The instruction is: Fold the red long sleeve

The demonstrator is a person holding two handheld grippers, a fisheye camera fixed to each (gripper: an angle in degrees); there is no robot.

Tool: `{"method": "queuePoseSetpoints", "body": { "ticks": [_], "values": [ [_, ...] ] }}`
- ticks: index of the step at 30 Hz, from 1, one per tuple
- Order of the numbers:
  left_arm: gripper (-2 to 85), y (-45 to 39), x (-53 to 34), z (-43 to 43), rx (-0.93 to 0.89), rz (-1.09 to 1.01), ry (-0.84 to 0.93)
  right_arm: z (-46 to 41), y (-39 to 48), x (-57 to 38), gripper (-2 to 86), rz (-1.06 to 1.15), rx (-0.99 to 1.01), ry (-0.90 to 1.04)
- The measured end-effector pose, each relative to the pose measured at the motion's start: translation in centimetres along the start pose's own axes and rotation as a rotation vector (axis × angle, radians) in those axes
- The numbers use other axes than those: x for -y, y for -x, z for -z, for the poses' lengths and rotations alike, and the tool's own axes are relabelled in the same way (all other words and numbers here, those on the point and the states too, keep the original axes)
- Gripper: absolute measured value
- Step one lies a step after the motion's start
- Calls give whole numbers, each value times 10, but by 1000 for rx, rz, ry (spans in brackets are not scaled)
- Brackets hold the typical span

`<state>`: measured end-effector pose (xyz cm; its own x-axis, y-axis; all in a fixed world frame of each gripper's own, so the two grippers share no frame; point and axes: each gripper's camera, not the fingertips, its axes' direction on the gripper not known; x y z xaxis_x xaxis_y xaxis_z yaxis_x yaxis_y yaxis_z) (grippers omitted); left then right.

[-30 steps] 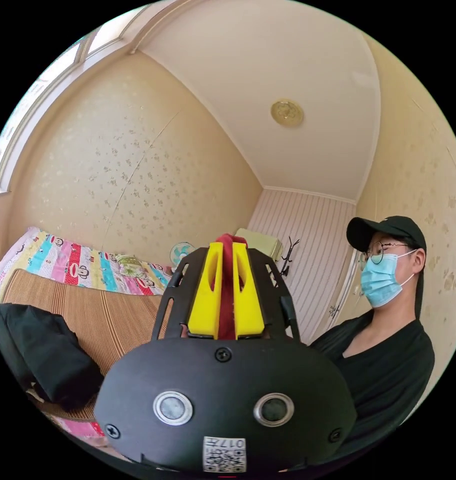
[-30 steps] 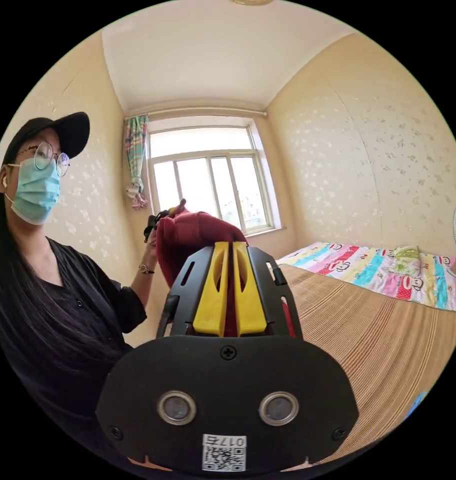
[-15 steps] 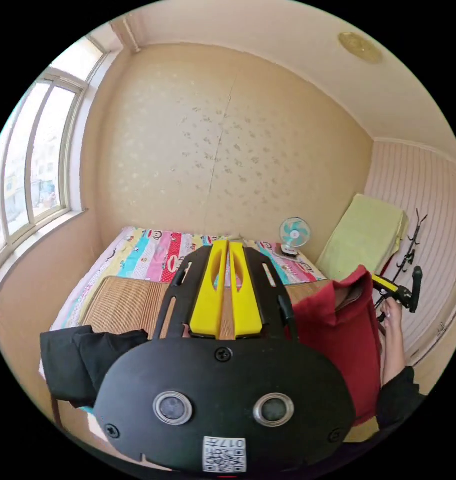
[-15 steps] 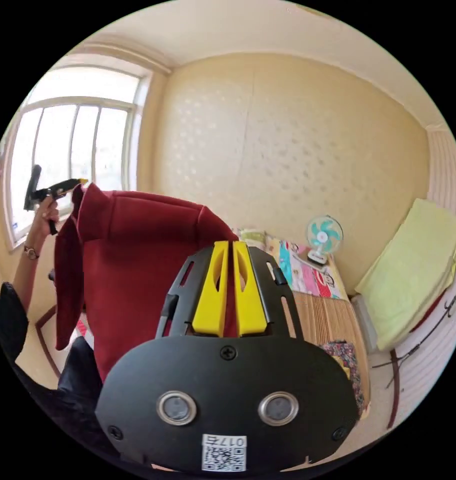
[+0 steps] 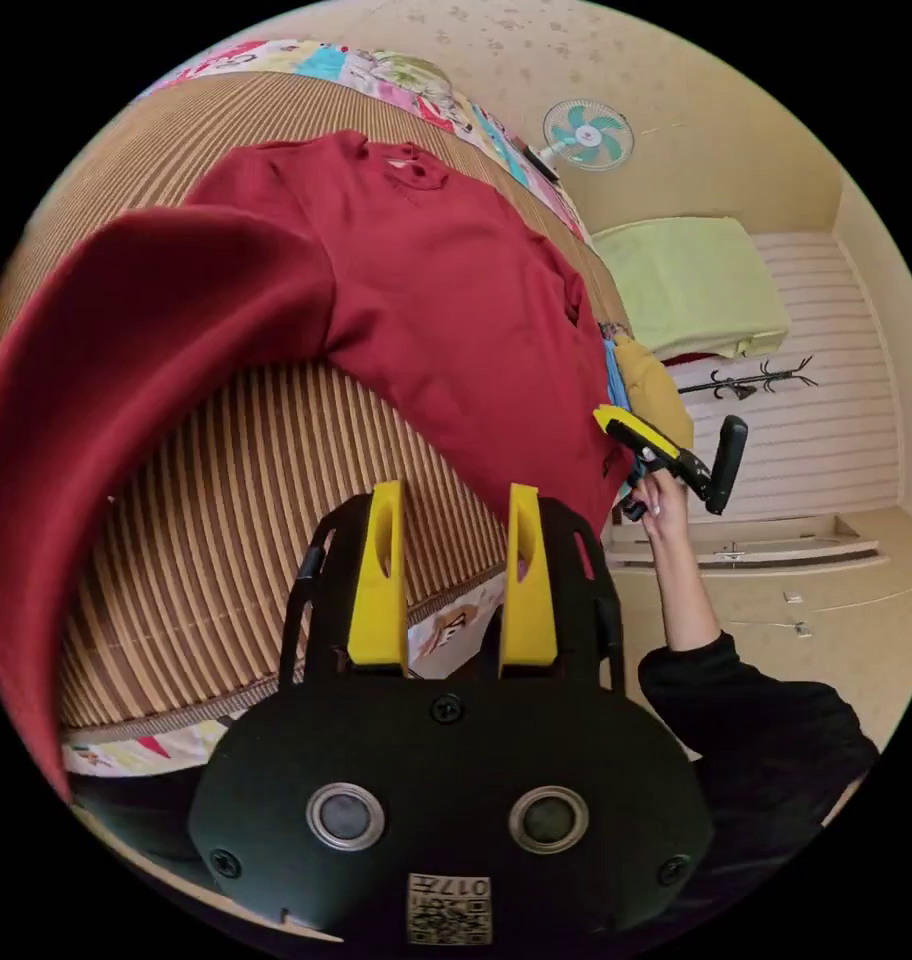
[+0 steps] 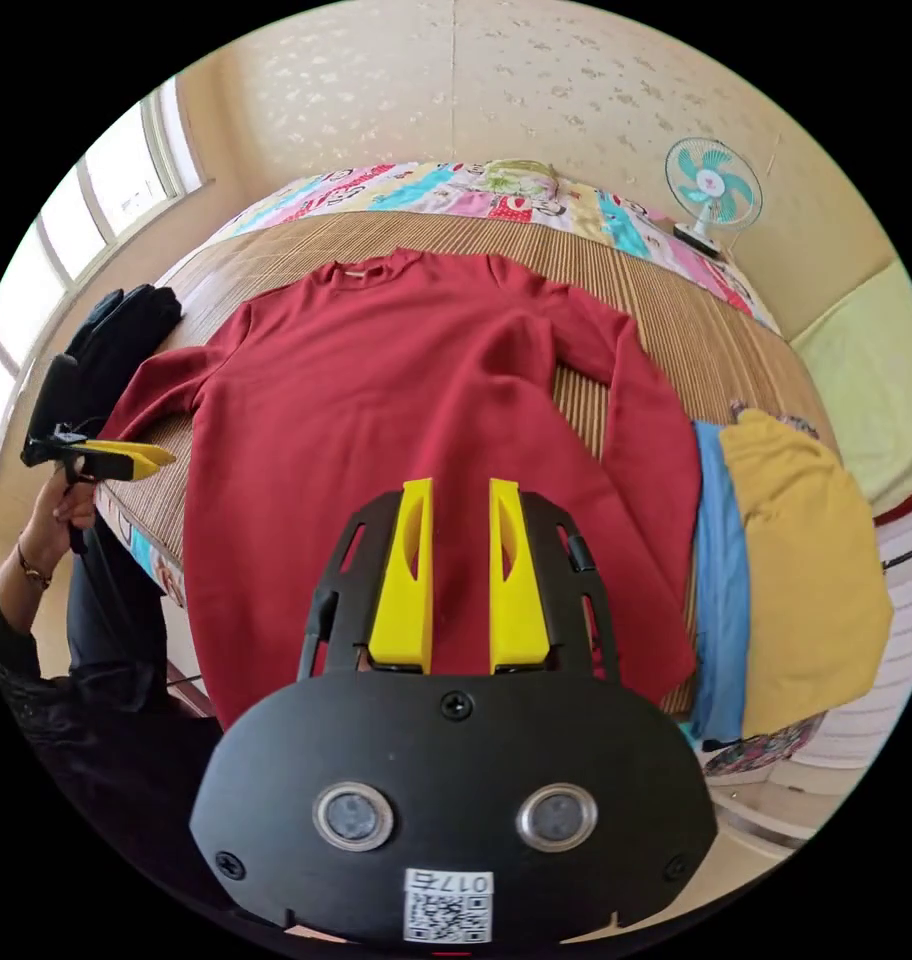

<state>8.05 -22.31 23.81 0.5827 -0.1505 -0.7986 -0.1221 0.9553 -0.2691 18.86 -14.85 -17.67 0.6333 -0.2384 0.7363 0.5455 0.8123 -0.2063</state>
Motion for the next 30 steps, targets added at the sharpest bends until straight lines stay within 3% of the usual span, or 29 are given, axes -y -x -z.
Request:
{"method": "queuePoseSetpoints", "body": {
  "ticks": [2,3,7,9,12,15,18,20,22,24,25,28,30],
  "values": [
    [96,9,-2,-8,-86,72,-100,-24,-5,-21,82,-52,-3,52],
    [85,13,3,-7,-98,85,-108,-29,-9,-35,77,-136,4,-16],
    [42,57,44,17,-257,174,-12,-23,-10,-48,53,-328,66,-52],
    [40,66,36,58,-219,170,-70,-17,15,-50,43,-269,97,15],
    [36,71,-2,133,-13,159,-171,-9,58,-64,41,-117,265,94],
    [26,82,-49,193,116,240,-279,22,72,-83,44,4,352,57],
    [60,77,-87,244,155,186,-366,73,26,-93,68,-98,140,-197],
    [66,73,-106,268,161,182,-379,80,-17,-83,97,-163,-64,-225],
    [66,72,-114,277,159,180,-373,63,-68,-66,120,-218,-219,-120],
    [67,71,-117,282,136,191,-370,16,-135,-58,118,-256,-279,104],
    [67,70,-118,286,95,200,-366,4,-146,-60,114,-242,-250,176],
    [67,67,-124,305,16,202,-395,39,-174,-70,48,-269,-91,137],
    [68,67,-130,324,20,216,-421,119,-211,-86,38,-357,167,-94]
  ]
}}
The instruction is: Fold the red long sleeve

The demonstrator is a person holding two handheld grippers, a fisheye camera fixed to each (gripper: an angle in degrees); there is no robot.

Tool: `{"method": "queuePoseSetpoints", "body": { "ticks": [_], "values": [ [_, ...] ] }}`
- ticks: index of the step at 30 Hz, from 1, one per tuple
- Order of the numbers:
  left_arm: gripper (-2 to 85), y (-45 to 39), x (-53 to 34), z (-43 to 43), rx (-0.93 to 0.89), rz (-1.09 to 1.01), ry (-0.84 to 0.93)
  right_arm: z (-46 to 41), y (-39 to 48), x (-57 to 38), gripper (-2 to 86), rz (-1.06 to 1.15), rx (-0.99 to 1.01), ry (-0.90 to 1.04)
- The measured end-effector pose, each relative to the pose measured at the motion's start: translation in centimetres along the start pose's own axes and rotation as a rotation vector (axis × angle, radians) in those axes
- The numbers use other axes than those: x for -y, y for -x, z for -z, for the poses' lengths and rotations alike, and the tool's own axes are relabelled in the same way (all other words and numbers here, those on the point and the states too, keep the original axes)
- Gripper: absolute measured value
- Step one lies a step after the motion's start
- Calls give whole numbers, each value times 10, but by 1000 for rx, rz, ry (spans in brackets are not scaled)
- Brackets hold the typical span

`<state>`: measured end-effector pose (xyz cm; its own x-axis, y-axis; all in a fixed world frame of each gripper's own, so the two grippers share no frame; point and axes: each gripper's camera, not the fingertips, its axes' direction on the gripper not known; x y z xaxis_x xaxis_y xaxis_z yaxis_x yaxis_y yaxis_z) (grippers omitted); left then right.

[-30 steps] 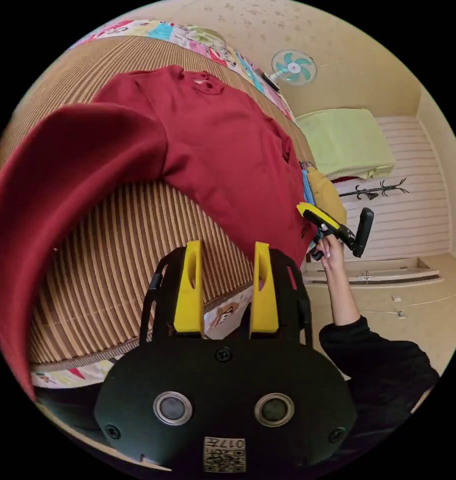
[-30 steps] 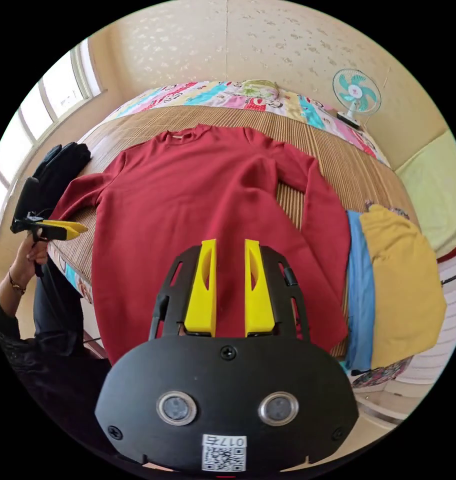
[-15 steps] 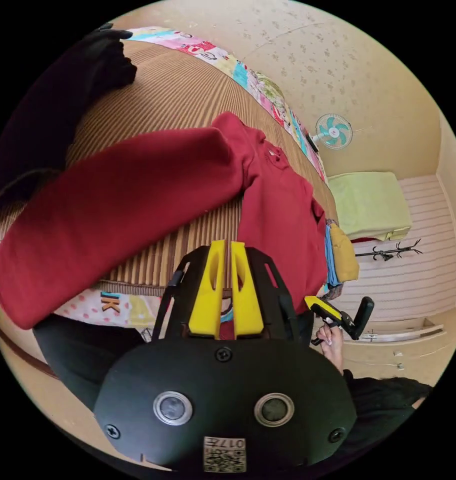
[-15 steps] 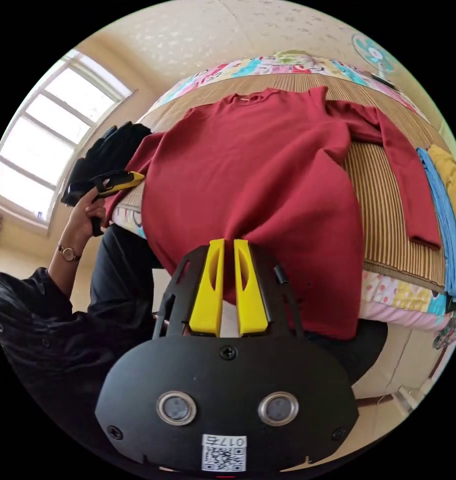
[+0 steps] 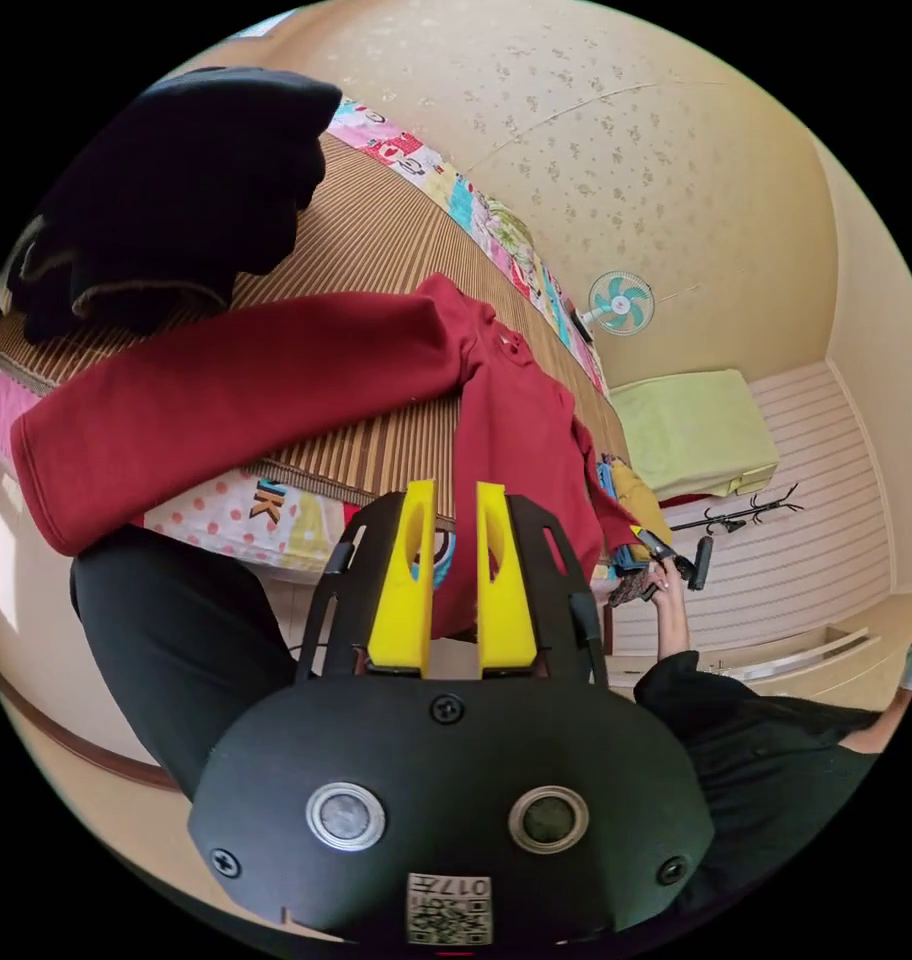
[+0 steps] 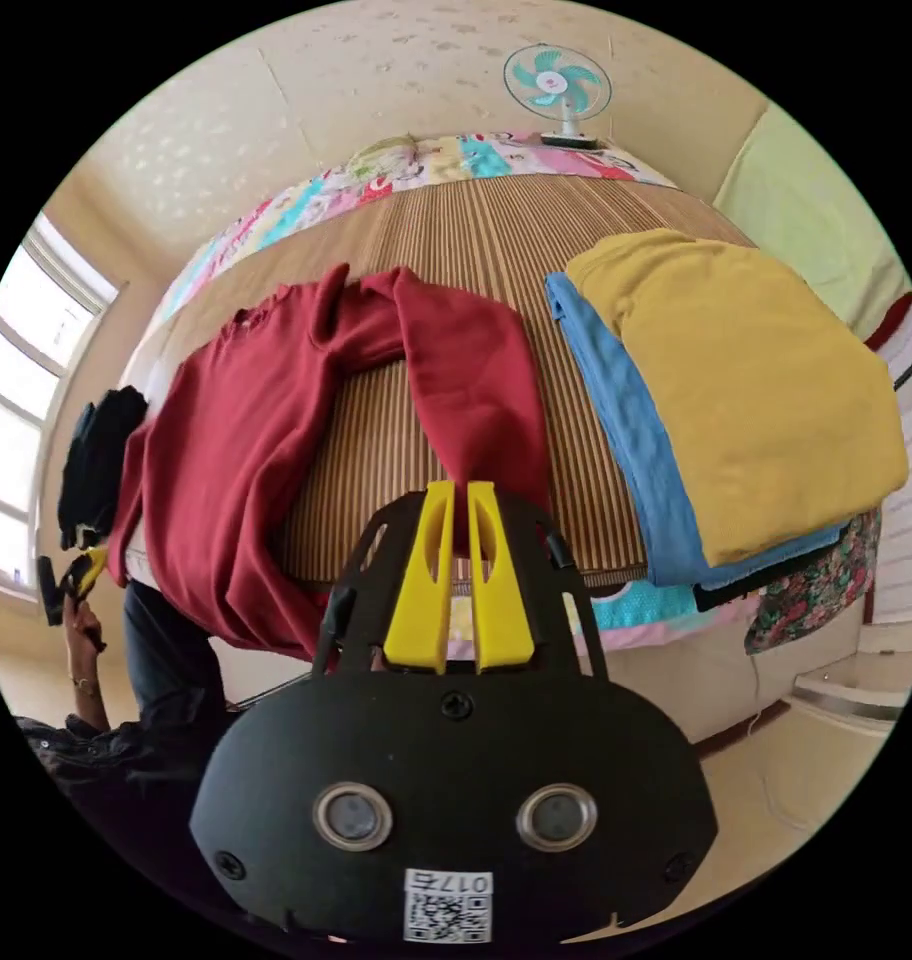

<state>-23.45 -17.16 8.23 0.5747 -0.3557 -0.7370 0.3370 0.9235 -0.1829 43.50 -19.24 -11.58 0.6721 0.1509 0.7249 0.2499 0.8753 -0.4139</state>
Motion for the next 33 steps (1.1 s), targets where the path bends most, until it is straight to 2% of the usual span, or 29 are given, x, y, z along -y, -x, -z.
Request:
{"method": "queuePoseSetpoints", "body": {
  "ticks": [1,3,5,7,9,12,16,20,25,26,29,31,33],
  "values": [
    [70,3,2,13,10,15,-13,24,-12,1,37,-29,68,-51],
    [76,10,7,31,14,47,-29,115,-74,5,38,-161,214,-271],
    [80,19,13,50,-6,79,-38,163,-131,12,42,-252,154,-380],
    [80,23,18,62,-21,96,-40,180,-198,17,52,-400,69,-329],
    [80,22,21,73,-35,94,-43,178,-267,-5,68,-563,154,-277],
    [80,16,22,92,-15,76,-50,183,-289,-72,85,-659,164,-444],
    [81,28,25,120,-13,121,-40,171,-290,-158,118,-686,221,-618],
    [81,42,39,155,-13,155,-68,147,-294,-225,140,-739,386,-791],
    [94,55,54,189,-72,195,-125,121,-296,-216,99,-747,478,-775],
    [99,60,55,197,-90,209,-138,130,-284,-207,64,-721,431,-808],
    [104,71,51,219,-108,240,-167,167,-219,-166,44,-610,303,-904],
    [112,81,46,231,-103,273,-180,180,-159,-124,39,-451,319,-926],
    [118,92,41,241,-105,302,-190,171,-56,-64,37,-198,450,-894]
  ]
}}
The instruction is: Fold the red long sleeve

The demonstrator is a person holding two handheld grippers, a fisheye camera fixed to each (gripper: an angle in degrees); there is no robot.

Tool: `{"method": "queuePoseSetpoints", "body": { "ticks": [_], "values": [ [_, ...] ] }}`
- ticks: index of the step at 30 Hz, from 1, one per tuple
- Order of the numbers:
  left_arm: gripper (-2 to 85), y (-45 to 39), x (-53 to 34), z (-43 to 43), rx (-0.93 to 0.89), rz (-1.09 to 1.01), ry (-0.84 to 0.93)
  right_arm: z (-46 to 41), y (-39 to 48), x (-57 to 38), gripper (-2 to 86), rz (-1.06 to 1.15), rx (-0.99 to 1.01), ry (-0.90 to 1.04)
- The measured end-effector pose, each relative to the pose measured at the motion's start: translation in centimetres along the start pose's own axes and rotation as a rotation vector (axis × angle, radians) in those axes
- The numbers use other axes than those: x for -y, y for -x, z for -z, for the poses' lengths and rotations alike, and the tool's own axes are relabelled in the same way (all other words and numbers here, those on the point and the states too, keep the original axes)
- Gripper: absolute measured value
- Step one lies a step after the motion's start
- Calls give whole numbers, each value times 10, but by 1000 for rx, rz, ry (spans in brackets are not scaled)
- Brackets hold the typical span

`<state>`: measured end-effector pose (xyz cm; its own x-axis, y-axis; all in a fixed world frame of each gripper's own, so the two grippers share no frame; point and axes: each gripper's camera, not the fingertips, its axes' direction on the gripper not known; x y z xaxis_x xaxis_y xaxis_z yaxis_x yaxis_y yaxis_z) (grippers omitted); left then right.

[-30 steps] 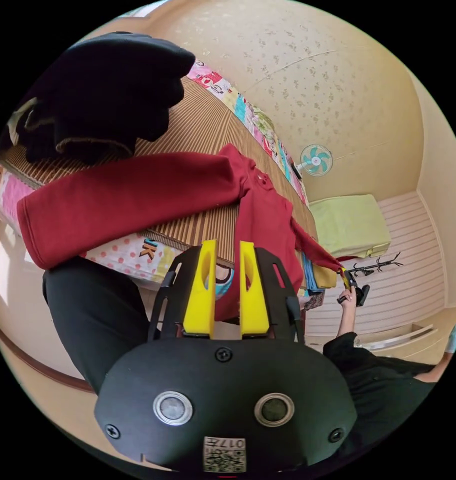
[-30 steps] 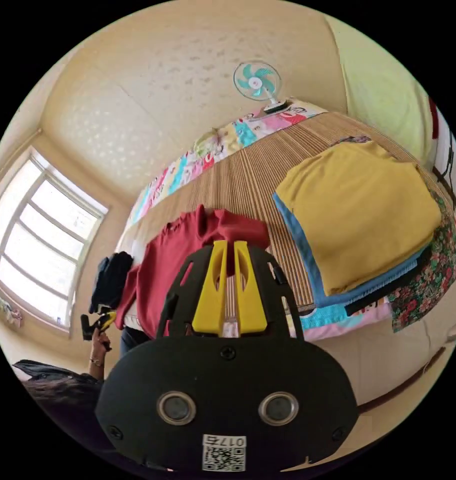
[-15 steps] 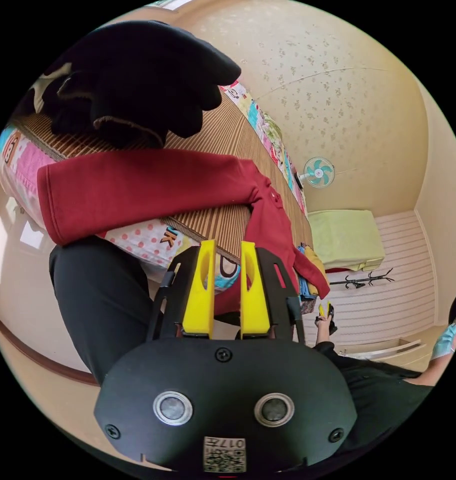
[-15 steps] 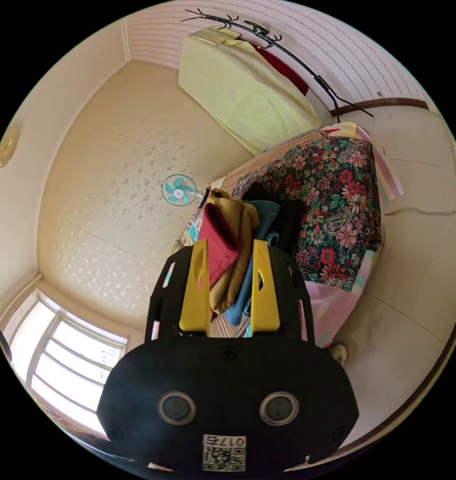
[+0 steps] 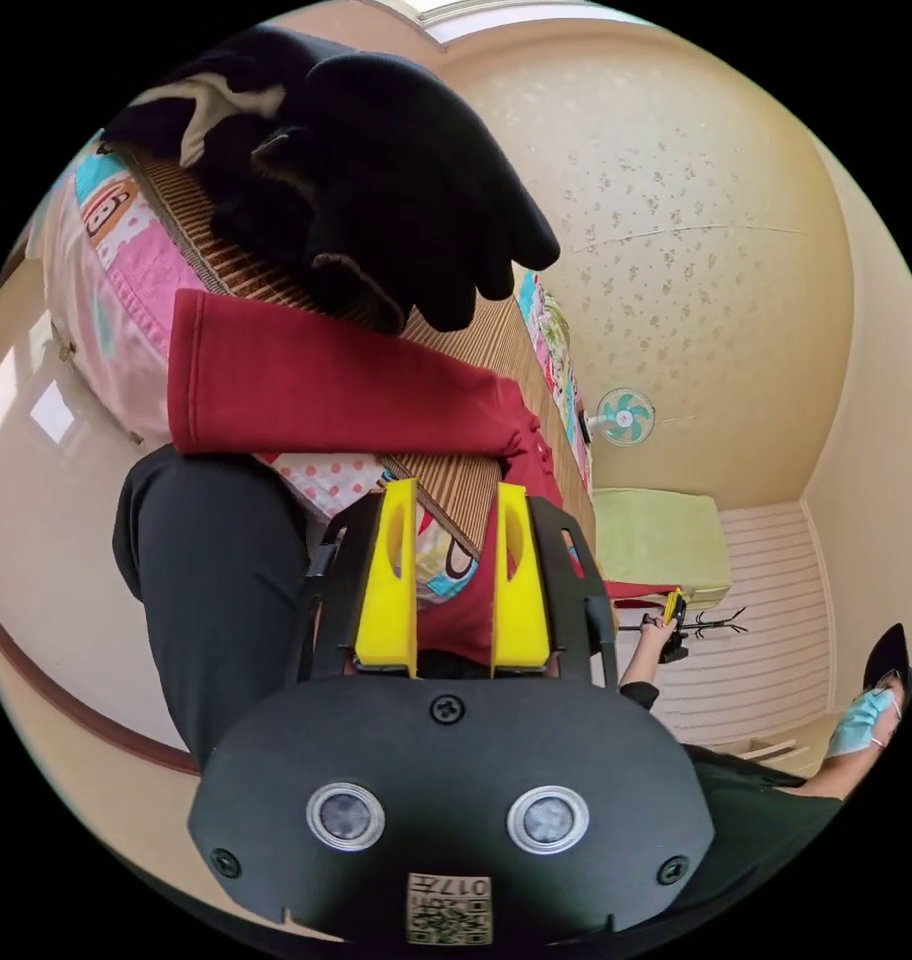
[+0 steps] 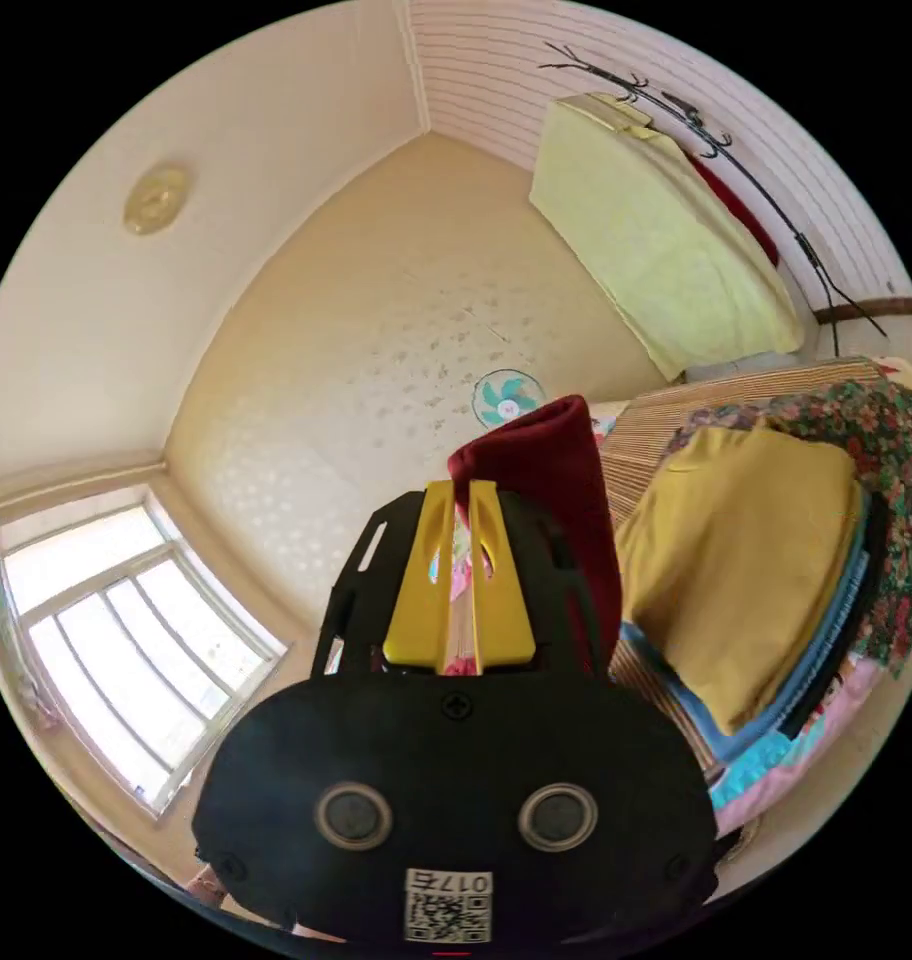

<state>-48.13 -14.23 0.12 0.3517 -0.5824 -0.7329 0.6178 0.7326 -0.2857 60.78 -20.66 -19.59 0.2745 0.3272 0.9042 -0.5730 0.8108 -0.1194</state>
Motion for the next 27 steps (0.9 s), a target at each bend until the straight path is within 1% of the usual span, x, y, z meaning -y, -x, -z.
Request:
{"method": "queuePoseSetpoints", "body": {
  "ticks": [1,3,4,6,7,9,11,12,15,17,19,21,22,23,24,26,27],
  "values": [
    [120,7,1,6,2,23,-4,-22,22,-7,37,32,48,30],
    [124,17,2,15,11,60,-15,-107,104,-54,38,140,214,170],
    [127,24,2,21,21,85,-31,-129,121,-71,38,160,247,219],
    [131,37,0,34,33,124,-68,-208,172,-163,44,176,336,454],
    [132,46,-3,44,40,151,-107,-226,180,-190,46,177,349,524],
    [134,62,-7,59,51,198,-168,-280,193,-305,63,155,368,885],
    [140,85,-10,70,43,269,-213,-286,193,-374,70,144,384,1051],
    [143,91,-11,70,29,287,-216,-278,190,-405,71,127,367,1100],
    [145,119,-11,56,-81,366,-204,-248,179,-445,71,59,362,1153],
    [131,139,-11,34,-140,429,-197,-229,172,-449,70,43,367,1149],
    [105,153,-14,22,-208,455,-243,-211,165,-443,68,68,337,1137],
    [64,156,-17,18,-209,432,-282,-187,154,-425,65,148,242,1110],
    [38,152,-23,23,-186,405,-321,-181,152,-419,65,171,213,1099],
    [16,139,-34,37,-173,335,-404,-169,147,-406,63,215,148,1072],
    [13,130,-38,44,-150,295,-431,-156,142,-393,62,253,74,1038],
    [4,77,-51,74,-1,99,-506,-133,133,-374,58,278,-41,975],
    [2,62,-54,80,25,50,-530,-117,125,-364,55,262,-90,928]
  ]
}}
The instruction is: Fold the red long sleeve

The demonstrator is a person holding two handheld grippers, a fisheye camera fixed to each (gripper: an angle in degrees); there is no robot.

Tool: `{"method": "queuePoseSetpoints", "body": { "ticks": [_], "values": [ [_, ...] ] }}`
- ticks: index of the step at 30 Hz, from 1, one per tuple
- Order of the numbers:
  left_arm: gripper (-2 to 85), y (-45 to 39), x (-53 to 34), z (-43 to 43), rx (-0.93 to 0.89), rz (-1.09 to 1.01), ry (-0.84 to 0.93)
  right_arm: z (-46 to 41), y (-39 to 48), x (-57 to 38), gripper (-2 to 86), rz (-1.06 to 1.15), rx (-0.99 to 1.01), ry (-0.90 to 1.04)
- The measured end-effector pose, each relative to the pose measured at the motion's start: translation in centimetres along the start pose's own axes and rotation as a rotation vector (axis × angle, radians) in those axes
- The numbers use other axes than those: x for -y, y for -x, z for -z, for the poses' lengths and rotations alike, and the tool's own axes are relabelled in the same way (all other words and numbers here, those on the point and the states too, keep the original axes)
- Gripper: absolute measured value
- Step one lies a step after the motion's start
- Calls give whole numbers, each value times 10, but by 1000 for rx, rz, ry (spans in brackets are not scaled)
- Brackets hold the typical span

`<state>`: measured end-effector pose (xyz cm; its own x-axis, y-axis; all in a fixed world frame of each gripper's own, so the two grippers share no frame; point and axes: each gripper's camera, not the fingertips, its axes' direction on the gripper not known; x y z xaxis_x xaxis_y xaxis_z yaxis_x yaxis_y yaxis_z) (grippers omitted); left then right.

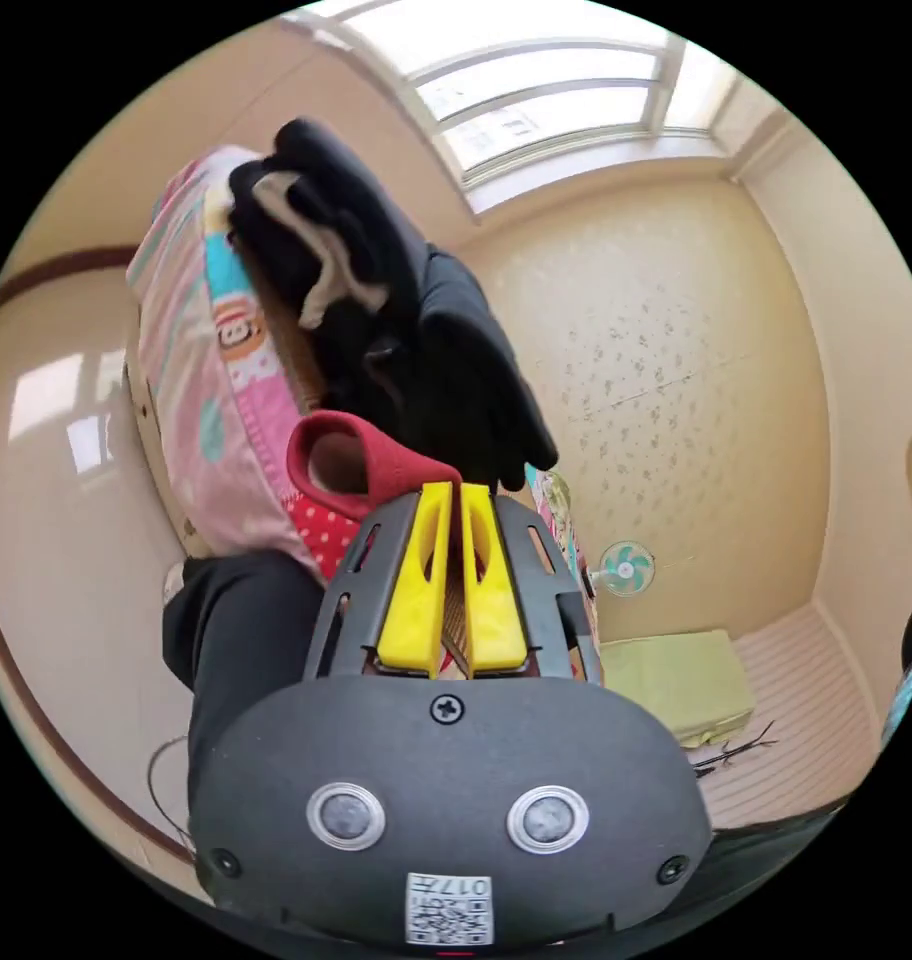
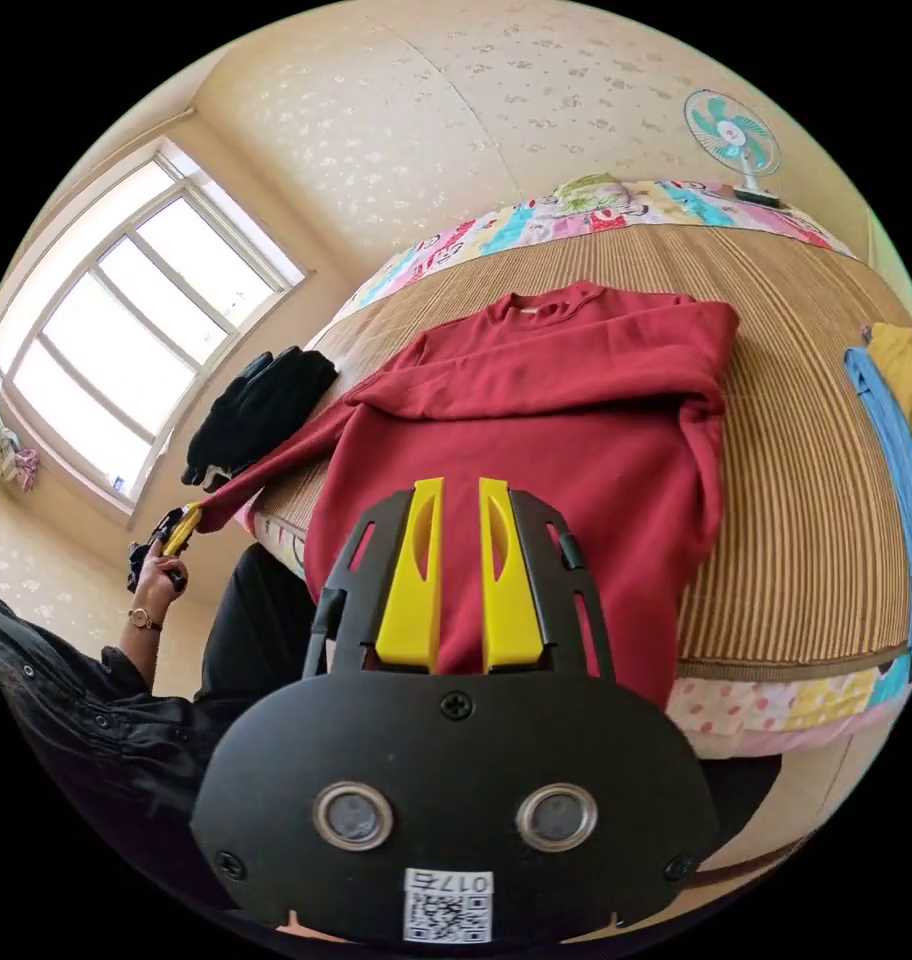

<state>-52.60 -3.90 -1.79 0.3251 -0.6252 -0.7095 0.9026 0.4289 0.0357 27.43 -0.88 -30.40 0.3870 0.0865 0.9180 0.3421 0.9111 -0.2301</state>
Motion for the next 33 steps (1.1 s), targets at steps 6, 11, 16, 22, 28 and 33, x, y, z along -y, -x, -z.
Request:
{"method": "queuePoseSetpoints", "body": {
  "ticks": [6,11,16,22,28,33],
  "values": [
    [4,-194,-37,-28,-158,-480,-98,32,-42,-49,32,-204,84,-121],
    [31,-349,-201,-197,-472,-779,332,34,-47,-61,29,-268,137,-142],
    [83,-339,-393,-303,-512,-875,844,44,-38,-58,43,-235,60,-116],
    [80,-152,-476,-305,16,-752,856,32,-17,-44,55,-88,-154,-4],
    [-5,-91,-471,-352,259,-897,950,-46,1,20,34,49,-226,193],
    [-9,-126,-435,-463,392,-1055,1035,-115,0,143,25,45,-219,315]
  ]
}}
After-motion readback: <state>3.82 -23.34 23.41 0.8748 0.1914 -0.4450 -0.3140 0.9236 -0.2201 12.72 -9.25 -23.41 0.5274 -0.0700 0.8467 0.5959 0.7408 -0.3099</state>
